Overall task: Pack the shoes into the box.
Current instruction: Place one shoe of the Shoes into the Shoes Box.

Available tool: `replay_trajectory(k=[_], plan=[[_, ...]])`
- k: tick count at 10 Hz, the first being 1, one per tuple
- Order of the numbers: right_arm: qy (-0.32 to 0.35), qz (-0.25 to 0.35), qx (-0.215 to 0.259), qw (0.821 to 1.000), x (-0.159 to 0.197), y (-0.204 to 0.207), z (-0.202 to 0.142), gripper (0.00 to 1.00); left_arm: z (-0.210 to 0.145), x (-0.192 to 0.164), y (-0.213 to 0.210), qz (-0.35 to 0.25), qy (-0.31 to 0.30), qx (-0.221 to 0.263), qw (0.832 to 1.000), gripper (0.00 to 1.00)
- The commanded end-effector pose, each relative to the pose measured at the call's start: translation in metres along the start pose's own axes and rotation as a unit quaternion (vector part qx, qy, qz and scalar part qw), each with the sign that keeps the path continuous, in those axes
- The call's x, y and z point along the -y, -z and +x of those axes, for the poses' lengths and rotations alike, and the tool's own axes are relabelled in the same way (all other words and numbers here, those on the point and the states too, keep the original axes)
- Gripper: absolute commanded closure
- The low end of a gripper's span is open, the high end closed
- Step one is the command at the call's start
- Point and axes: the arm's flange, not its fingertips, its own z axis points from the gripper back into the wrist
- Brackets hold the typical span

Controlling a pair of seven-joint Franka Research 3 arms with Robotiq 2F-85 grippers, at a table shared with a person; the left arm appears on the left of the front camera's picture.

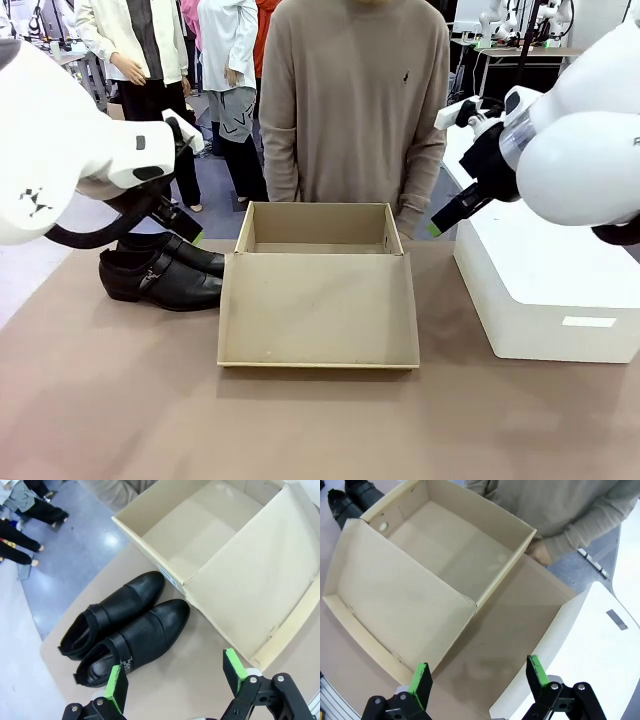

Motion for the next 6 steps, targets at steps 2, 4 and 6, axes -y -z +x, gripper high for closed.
replay_trajectory(k=[2, 4, 6], plan=[[-0.032, 0.054, 0.041, 0.997, 0.011, -0.019, -0.008, 0.0, -0.003, -0.006, -0.024, -0.019, 0.053, 0.03, 0.998, 0.0], [-0.072, 0.106, 0.093, 0.987, 0.015, -0.044, -0.015, 0.0, -0.001, -0.01, -0.046, -0.063, 0.117, 0.078, 0.988, 0.0], [-0.098, 0.135, 0.122, 0.978, 0.018, -0.059, -0.019, 0.0, -0.002, -0.017, -0.054, -0.113, 0.162, 0.113, 0.974, 0.0]])
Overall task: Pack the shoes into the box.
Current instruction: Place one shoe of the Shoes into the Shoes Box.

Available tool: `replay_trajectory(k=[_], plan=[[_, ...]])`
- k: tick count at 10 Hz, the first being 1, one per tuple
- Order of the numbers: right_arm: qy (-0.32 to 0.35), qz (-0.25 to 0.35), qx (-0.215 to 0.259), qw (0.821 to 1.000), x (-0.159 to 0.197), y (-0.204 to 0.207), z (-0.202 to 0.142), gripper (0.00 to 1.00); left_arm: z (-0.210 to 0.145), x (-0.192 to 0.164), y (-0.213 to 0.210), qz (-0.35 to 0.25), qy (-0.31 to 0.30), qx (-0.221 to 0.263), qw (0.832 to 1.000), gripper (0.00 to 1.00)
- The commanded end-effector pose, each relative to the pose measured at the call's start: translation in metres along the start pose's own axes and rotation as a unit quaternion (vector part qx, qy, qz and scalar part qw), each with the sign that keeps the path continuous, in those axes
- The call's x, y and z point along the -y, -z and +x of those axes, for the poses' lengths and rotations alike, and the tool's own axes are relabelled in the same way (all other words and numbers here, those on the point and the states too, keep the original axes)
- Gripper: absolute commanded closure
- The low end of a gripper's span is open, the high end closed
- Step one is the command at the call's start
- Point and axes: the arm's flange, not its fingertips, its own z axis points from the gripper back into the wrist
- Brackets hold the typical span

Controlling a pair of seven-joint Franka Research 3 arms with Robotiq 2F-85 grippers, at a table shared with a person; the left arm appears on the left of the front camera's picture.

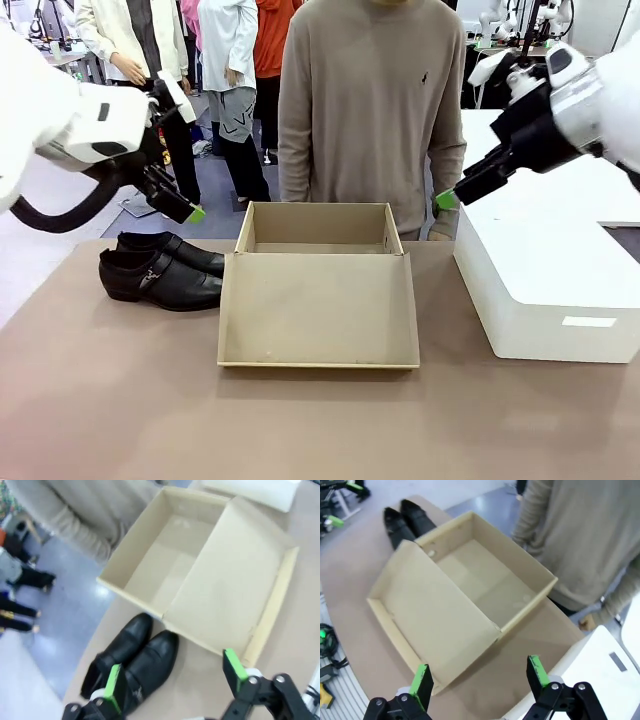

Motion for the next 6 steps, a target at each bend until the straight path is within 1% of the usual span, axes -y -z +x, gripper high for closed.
replay_trajectory(k=[1, 3, 4, 6], plan=[[-0.03, 0.056, 0.031, 0.998, 0.003, -0.006, -0.018, 0.0, -0.018, -0.017, -0.008, -0.067, 0.024, 0.033, 0.997, 0.0], [-0.053, 0.093, 0.057, 0.993, 0.002, -0.014, -0.021, 0.0, -0.025, -0.027, -0.01, -0.117, 0.031, 0.073, 0.99, 0.0], [-0.06, 0.107, 0.071, 0.99, 0.002, -0.017, -0.022, 0.0, -0.029, -0.029, -0.009, -0.127, 0.032, 0.084, 0.988, 0.0], [-0.063, 0.117, 0.079, 0.988, 0.002, -0.018, -0.023, 0.0, -0.033, -0.032, -0.003, -0.131, 0.025, 0.081, 0.988, 0.0]])
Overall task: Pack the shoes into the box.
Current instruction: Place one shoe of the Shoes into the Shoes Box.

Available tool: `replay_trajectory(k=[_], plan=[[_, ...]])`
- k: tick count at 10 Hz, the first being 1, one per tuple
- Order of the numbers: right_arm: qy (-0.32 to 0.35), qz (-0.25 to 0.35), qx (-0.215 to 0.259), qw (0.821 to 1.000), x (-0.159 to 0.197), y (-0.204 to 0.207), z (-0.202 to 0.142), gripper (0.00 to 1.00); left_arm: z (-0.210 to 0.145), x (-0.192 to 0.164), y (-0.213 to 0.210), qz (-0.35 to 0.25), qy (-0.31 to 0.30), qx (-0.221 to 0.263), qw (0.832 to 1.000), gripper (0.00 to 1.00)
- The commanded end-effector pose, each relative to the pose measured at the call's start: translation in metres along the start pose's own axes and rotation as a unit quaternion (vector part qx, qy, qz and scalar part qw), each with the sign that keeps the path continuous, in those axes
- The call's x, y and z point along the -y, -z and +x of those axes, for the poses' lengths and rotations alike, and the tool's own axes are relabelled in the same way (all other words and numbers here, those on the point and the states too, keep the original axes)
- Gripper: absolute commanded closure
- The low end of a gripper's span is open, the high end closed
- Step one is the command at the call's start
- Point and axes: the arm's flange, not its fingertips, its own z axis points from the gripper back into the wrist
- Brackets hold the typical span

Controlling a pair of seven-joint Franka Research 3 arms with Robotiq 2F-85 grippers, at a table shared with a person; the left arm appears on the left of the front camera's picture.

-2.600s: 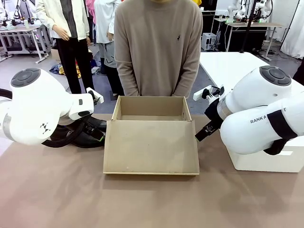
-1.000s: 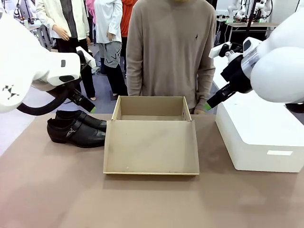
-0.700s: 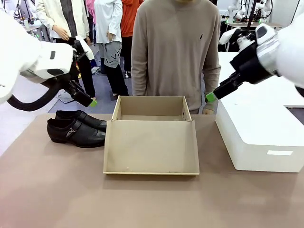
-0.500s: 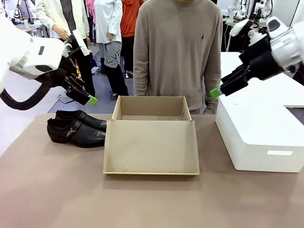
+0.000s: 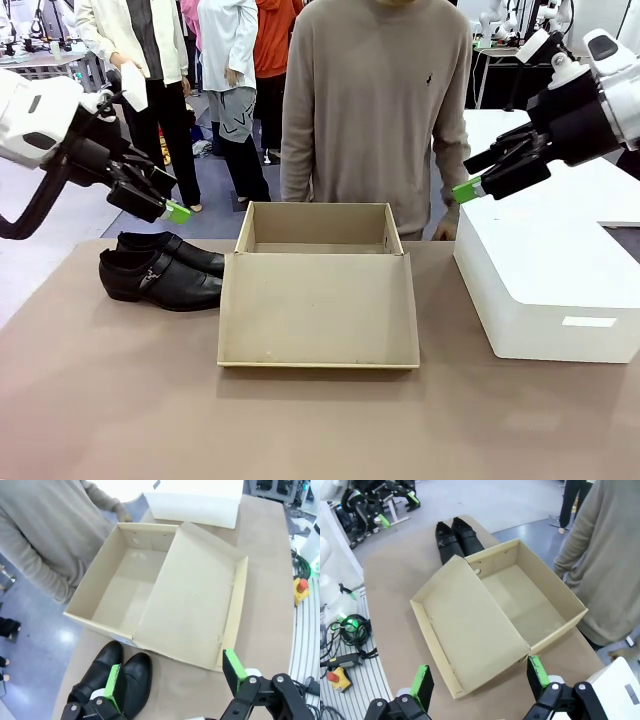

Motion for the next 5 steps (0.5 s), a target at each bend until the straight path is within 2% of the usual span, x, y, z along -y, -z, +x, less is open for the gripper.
replay_trajectory(k=[1, 5], plan=[[-0.011, 0.017, 0.015, 1.0, -0.002, 0.005, -0.013, 0.0, -0.001, -0.009, 0.006, -0.001, -0.015, 0.001, 1.0, 0.0], [0.001, 0.007, 0.003, 1.0, 0.0, 0.001, -0.001, 0.0, 0.0, 0.0, 0.0, 0.0, 0.0, 0.0, 1.0, 0.0]])
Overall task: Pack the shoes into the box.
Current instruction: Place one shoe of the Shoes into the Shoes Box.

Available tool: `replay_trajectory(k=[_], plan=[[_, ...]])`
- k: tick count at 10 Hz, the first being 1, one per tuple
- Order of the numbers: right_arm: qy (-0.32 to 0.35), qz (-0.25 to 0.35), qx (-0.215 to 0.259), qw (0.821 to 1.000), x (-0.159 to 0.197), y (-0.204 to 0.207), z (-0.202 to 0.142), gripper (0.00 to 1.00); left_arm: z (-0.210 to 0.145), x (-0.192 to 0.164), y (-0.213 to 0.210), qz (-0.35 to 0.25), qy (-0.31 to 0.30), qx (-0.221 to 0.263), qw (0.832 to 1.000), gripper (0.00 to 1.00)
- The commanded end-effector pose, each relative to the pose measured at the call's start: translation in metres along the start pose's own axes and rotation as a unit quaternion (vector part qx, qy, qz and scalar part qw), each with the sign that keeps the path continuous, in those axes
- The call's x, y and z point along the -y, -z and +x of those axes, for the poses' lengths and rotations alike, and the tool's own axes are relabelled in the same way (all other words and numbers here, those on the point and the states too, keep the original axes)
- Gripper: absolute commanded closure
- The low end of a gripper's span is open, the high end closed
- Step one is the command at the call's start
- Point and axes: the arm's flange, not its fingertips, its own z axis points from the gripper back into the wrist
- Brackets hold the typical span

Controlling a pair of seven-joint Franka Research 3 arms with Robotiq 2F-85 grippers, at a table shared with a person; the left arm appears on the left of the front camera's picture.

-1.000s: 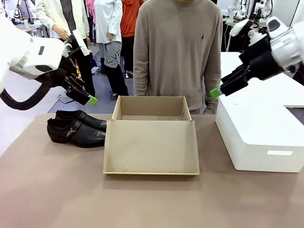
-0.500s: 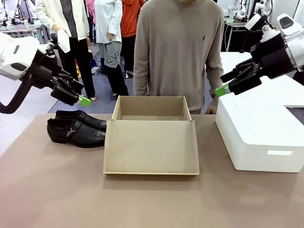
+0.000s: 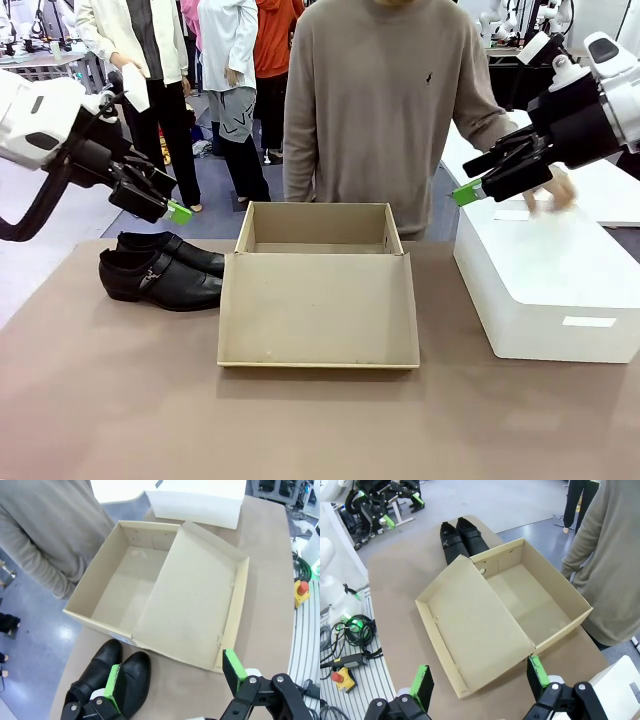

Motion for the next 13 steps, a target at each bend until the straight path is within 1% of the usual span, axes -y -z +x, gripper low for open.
replay_trajectory(k=[1, 3, 6, 7, 8, 9, 10, 11, 13], plan=[[-0.009, 0.003, 0.006, 1.0, 0.002, 0.001, 0.001, 0.0, -0.003, -0.003, 0.0, -0.006, 0.009, 0.003, 1.0, 0.0], [-0.009, 0.003, 0.006, 1.0, 0.002, 0.001, 0.001, 0.0, 0.0, 0.0, -0.001, 0.001, 0.001, -0.001, 1.0, 0.0], [-0.009, 0.003, 0.006, 1.0, 0.002, 0.001, 0.001, 0.0, 0.003, -0.021, -0.013, 0.001, 0.04, -0.066, 0.997, 0.0], [-0.009, 0.003, 0.006, 1.0, 0.002, 0.001, 0.001, 0.0, 0.006, -0.033, -0.019, -0.011, 0.064, -0.102, 0.993, 0.0], [-0.009, 0.003, 0.006, 1.0, 0.002, 0.001, 0.001, 0.0, 0.01, -0.042, -0.022, -0.016, 0.081, -0.129, 0.988, 0.0], [-0.009, 0.003, 0.006, 1.0, 0.002, 0.001, 0.001, 0.0, 0.014, -0.054, -0.023, -0.033, 0.105, -0.156, 0.982, 0.0], [-0.009, 0.003, 0.006, 1.0, 0.002, 0.001, 0.001, 0.0, 0.017, -0.07, -0.019, -0.049, 0.122, -0.193, 0.972, 0.0], [-0.009, 0.003, 0.006, 1.0, 0.002, 0.001, 0.001, 0.0, 0.02, -0.084, -0.017, -0.056, 0.136, -0.22, 0.964, 0.0], [-0.009, 0.003, 0.006, 1.0, 0.002, 0.001, 0.001, 0.0, 0.025, -0.114, -0.01, -0.071, 0.17, -0.26, 0.948, 0.0]])
